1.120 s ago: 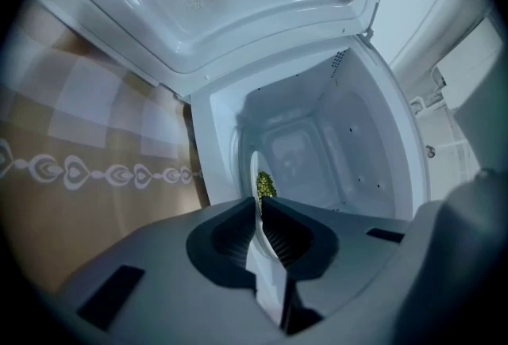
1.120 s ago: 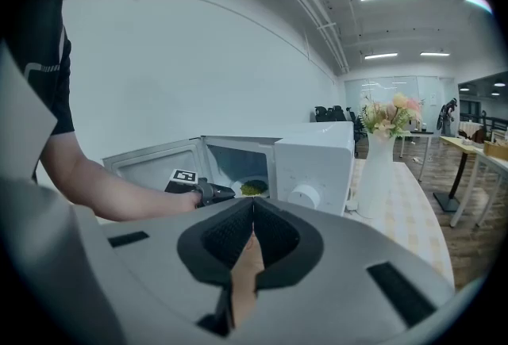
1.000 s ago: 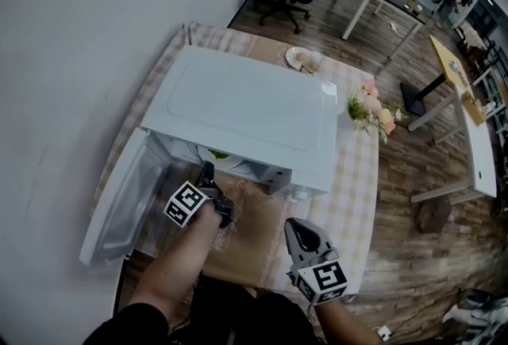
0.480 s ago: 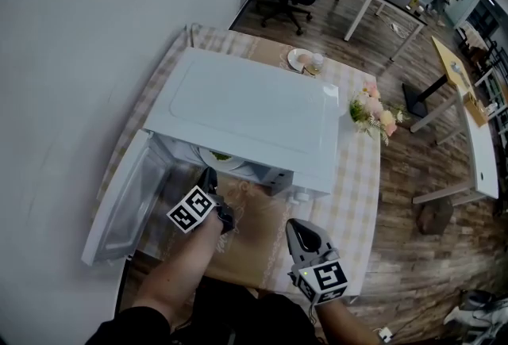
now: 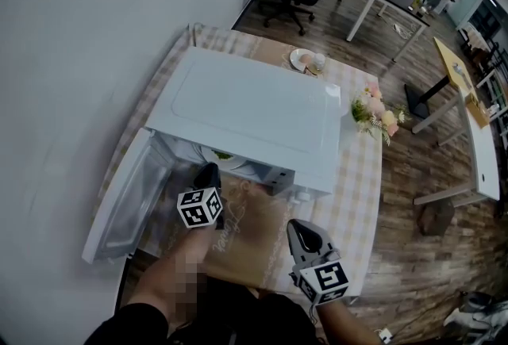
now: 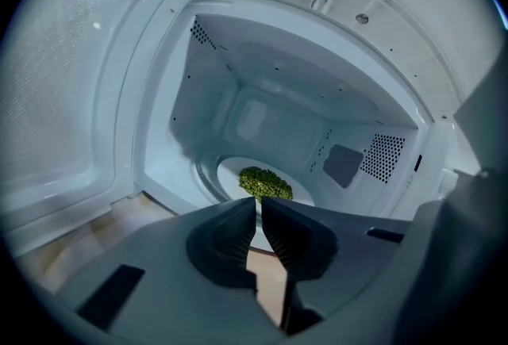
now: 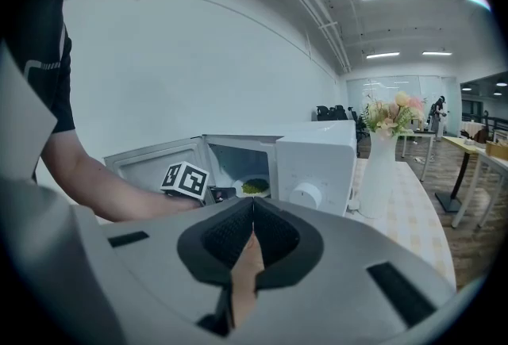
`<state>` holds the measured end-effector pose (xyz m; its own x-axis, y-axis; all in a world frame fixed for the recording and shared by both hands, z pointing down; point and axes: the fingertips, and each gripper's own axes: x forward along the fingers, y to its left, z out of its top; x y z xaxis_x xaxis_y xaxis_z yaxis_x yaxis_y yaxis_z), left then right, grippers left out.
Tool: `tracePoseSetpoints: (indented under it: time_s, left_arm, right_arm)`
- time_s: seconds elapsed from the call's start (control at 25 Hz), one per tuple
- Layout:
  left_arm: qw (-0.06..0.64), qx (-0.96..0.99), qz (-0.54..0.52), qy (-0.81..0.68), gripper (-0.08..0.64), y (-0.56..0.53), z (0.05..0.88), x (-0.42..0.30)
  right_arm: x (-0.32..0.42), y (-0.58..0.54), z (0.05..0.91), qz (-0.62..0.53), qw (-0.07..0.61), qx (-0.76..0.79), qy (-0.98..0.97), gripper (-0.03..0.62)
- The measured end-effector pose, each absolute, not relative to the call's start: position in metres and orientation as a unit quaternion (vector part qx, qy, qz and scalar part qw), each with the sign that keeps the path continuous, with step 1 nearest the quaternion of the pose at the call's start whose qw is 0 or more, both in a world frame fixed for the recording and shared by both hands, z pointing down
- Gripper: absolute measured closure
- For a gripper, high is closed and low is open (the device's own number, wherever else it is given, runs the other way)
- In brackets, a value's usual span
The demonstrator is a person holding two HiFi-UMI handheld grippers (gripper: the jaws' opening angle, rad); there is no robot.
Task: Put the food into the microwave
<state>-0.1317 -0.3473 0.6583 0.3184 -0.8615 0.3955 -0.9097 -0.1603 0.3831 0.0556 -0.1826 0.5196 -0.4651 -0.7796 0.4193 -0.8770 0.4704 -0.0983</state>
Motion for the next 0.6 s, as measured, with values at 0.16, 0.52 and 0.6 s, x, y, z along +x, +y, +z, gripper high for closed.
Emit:
tracePoseSetpoints:
  time_s: [0.16,0.52,0.6]
  left_arm:
    - [0.269,0.772,0.059,-0.574,0.528,-0.352,0.658,-0.129]
    - [0.240,0.792,0.087,-0.554,0.528,-0.366,0.658,-0.120]
    - [0.234,0.796,0.090,-0.551,0.528,-0.367,0.658,-0.118]
  right_arm:
    - [0.056,-0.182,0.517,0.149,0.161,0.492,-0.843,0.583]
    - [0.056,-0.179,0.516,0.146,0.162,0.494,-0.842,0.583]
    - [0.057,-0.178,0.516,0.147,0.163,0.494,-0.841,0.583]
